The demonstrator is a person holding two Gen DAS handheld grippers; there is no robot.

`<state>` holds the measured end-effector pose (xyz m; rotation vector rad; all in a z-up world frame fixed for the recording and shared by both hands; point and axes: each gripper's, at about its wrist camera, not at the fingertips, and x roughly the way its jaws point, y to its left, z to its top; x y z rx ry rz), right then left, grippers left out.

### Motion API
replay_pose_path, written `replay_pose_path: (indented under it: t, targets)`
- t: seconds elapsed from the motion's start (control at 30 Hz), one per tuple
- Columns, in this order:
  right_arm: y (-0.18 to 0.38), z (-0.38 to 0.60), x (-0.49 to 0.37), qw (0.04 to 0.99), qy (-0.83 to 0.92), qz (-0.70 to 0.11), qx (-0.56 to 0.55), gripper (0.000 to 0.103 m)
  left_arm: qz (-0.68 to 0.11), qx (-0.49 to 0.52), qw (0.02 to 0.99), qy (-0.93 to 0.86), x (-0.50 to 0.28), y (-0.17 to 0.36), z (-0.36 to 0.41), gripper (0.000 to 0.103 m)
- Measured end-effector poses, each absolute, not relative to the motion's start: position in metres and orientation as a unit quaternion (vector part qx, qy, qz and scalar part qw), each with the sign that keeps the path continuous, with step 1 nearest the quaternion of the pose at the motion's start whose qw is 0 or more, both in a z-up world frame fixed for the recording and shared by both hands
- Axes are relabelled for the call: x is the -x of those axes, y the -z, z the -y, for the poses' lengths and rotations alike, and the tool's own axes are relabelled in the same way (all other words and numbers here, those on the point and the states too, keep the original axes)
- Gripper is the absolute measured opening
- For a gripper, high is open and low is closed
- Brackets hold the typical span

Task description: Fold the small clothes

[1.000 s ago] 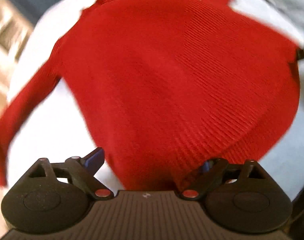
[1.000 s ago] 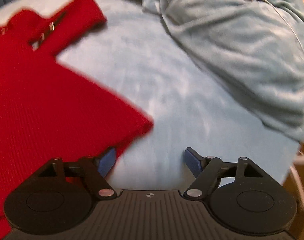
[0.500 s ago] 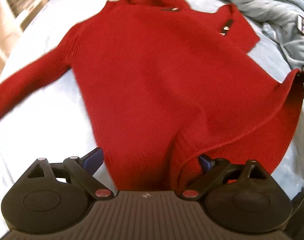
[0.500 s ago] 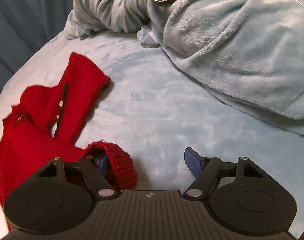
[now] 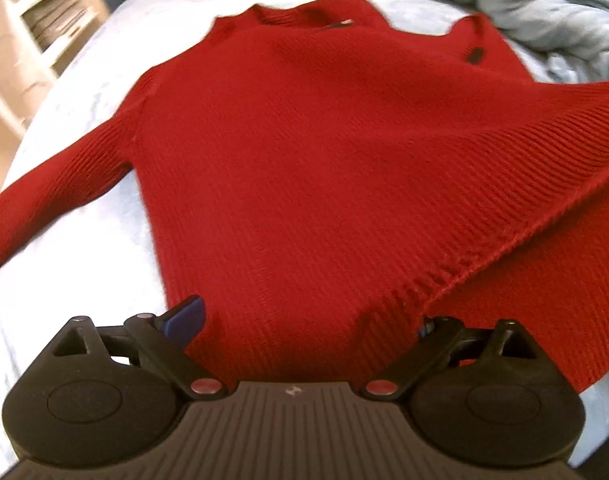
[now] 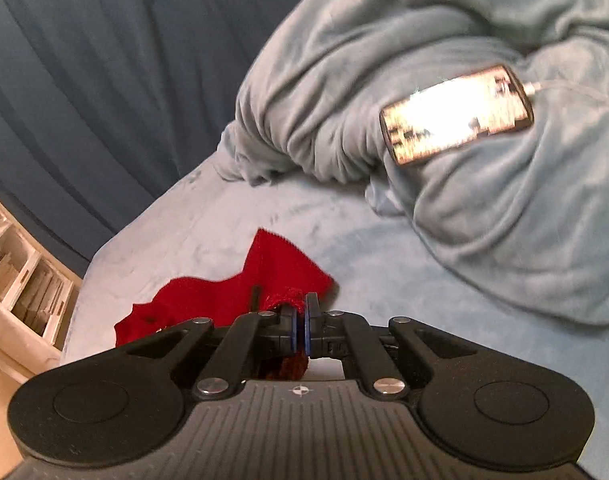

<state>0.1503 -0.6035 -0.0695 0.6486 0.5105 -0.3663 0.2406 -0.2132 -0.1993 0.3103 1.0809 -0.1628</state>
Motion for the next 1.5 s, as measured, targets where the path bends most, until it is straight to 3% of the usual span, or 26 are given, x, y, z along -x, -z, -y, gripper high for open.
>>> replay_pose_path:
  t: [0.23,0.47,0.77,0.87,0.93,1.0,1.1,1.5]
  targets:
    - [0.070,0.620,-0.147,0.885,0.210,-0.233,-0.343,0.003,-0.497,-0.231,0.836,0.012,-0.205,0.218,0.183,0.103]
    - [0.077,0.622,-0.140,0.875,0.216,-0.234,-0.365,0.003,-0.422,-0.294,0.857,-0.030,-0.167,0.183,0.135,0.103]
    - [0.047,0.611,-0.130,0.877,0.207,-0.201,-0.385,0.003,-0.393,-0.261,0.879,-0.078,-0.178,0.134,0.102,0.103]
    - [0.040,0.609,-0.125,0.877,0.204,-0.192,-0.390,0.003,-0.363,-0.294,0.880,-0.085,-0.172,0.164,0.099,0.103]
    - [0.046,0.606,-0.125,0.876,0.214,-0.204,-0.382,0.003,-0.462,-0.213,0.859,-0.061,-0.180,0.197,0.092,0.103]
    - [0.059,0.602,-0.127,0.875,0.230,-0.228,-0.359,0.003,-0.541,-0.054,0.838,-0.046,-0.183,0.215,0.077,0.103]
    - [0.077,0.606,-0.125,0.871,0.244,-0.250,-0.346,0.003,-0.579,0.075,0.811,-0.036,-0.180,0.230,0.074,0.102]
    - [0.112,0.617,-0.128,0.872,0.253,-0.275,-0.316,0.003,-0.565,0.117,0.817,0.012,-0.169,0.210,0.124,0.102]
